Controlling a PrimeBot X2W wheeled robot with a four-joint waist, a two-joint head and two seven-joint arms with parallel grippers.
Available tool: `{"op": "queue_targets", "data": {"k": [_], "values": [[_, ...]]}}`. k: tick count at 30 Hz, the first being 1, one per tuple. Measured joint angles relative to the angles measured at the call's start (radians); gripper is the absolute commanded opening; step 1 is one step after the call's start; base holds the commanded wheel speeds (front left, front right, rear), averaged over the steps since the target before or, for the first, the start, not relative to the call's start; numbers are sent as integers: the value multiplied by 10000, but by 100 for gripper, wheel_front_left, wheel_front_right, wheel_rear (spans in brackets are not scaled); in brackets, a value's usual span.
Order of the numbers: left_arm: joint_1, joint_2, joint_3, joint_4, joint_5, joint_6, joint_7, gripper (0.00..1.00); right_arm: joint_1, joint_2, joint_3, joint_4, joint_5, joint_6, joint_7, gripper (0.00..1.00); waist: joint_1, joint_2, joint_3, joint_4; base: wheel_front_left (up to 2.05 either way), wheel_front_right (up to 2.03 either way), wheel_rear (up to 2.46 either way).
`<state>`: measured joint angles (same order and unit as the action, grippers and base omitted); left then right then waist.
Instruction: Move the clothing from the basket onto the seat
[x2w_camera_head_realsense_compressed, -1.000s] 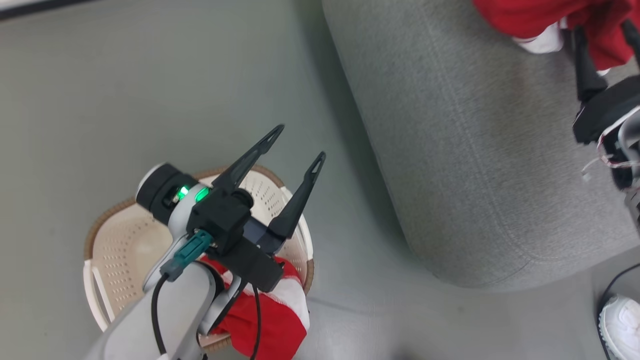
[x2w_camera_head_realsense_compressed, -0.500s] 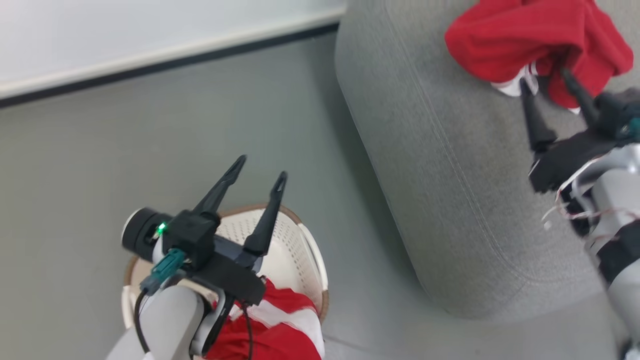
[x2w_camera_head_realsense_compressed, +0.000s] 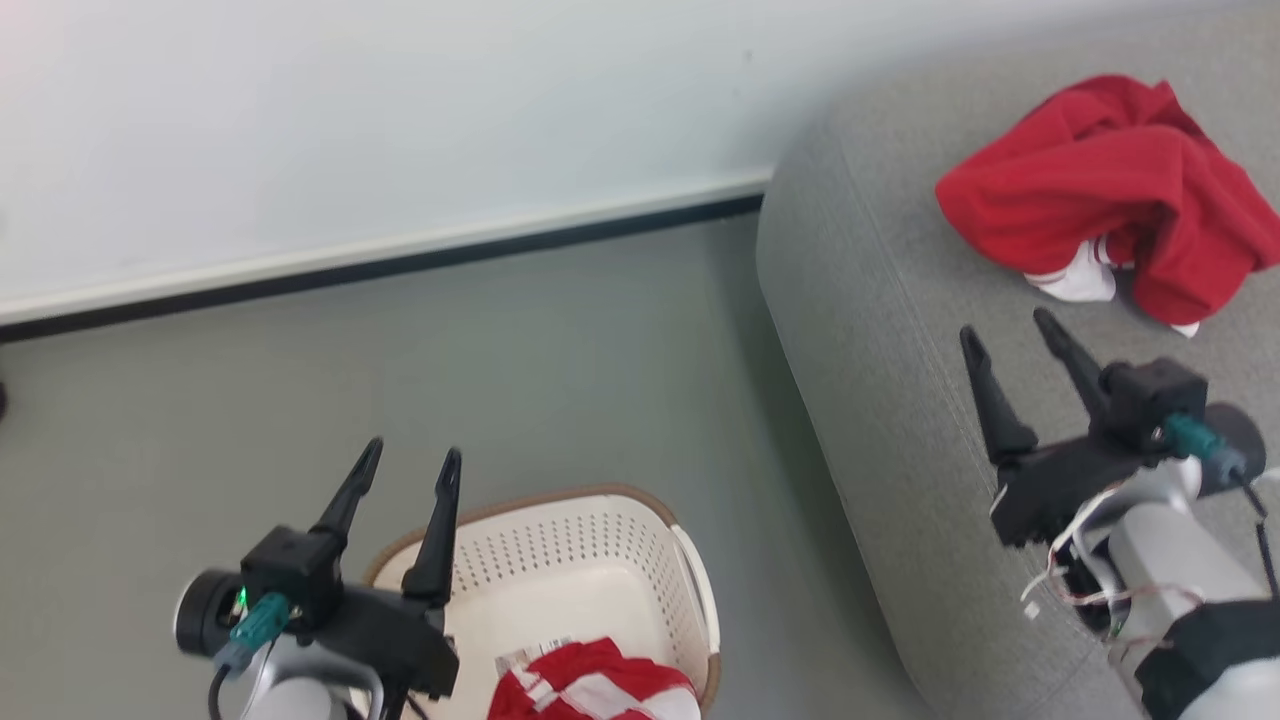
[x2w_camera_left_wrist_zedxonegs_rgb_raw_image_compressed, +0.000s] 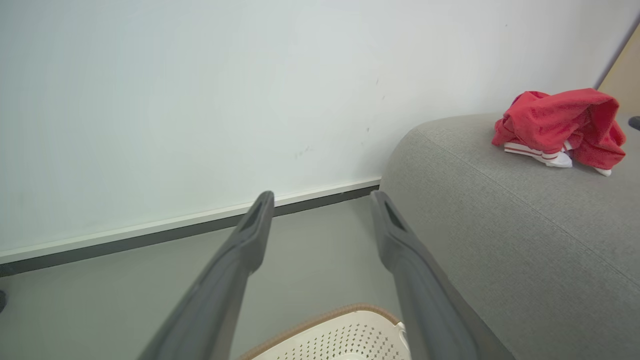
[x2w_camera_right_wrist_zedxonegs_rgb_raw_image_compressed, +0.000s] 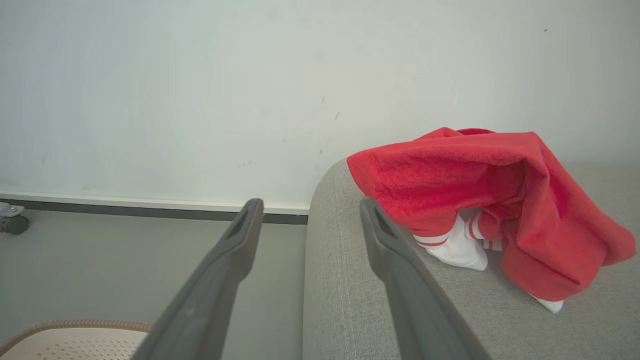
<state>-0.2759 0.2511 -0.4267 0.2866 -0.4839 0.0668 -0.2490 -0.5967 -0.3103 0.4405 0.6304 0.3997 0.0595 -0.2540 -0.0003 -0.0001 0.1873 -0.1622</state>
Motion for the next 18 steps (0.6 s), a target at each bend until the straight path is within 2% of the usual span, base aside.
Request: {"op": "queue_targets", "data": {"k": [15,18], "values": [[2473,182,1097,-255,-121,384,-4,100,3495,265,25,-2307,-311,-1193,0,100,0,-1,-2012,735,0,0,0],[2858,209,1252,-453,-102,387,-4,100,4119,284,-2,-2836,-313,-1312,2,100,0,-1,-2332,840,0,0,0]]}}
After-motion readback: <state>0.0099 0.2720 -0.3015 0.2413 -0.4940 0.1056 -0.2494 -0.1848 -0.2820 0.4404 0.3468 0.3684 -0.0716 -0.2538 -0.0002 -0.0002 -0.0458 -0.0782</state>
